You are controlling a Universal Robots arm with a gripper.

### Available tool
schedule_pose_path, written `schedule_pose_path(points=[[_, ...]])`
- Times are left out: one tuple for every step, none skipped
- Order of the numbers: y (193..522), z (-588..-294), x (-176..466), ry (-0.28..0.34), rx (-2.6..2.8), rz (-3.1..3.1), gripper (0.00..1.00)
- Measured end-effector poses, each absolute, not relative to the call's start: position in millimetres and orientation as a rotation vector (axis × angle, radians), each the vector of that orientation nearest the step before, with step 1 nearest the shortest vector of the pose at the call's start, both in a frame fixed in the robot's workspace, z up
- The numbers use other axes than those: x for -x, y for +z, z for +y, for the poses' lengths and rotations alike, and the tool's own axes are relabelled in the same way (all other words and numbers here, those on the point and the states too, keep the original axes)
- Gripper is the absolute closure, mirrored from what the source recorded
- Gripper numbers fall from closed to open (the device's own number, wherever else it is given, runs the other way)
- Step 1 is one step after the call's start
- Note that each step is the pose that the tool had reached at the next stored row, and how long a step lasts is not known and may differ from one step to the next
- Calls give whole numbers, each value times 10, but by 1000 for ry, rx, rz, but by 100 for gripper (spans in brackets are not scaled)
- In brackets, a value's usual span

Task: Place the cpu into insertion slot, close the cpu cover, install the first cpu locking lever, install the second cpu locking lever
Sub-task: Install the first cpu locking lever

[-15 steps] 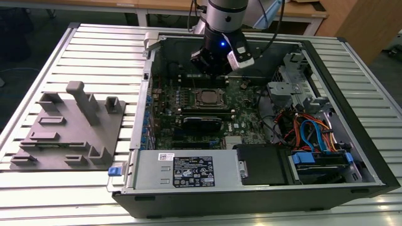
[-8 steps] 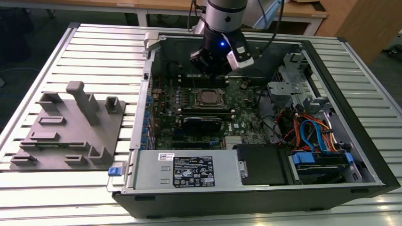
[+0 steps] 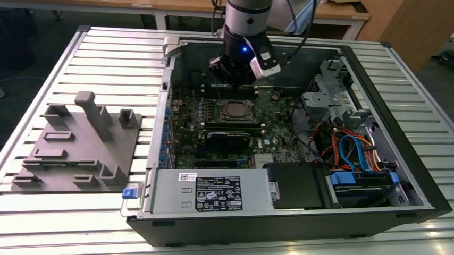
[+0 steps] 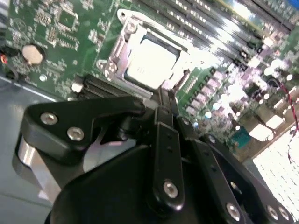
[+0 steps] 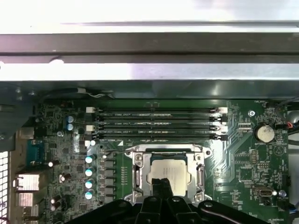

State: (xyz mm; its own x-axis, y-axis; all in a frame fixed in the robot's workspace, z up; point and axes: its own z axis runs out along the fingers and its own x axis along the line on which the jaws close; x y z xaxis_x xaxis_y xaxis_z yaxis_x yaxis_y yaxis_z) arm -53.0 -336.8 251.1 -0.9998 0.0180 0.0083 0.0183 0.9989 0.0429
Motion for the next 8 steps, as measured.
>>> schedule_pose_path(points=[[2510, -3368, 540, -68, 28, -3136, 90], [2510, -3367, 546, -67, 27, -3139, 90], [2510, -3367, 551, -68, 27, -3141, 90], [2509, -3367, 557, -68, 27, -3142, 90], [2510, -3367, 562, -68, 27, -3143, 90], [2510, -3367, 566, -68, 27, -3144, 90], [2510, -3368, 567, -68, 27, -3144, 90], [2510, -3368, 573, -68, 27, -3144, 90]])
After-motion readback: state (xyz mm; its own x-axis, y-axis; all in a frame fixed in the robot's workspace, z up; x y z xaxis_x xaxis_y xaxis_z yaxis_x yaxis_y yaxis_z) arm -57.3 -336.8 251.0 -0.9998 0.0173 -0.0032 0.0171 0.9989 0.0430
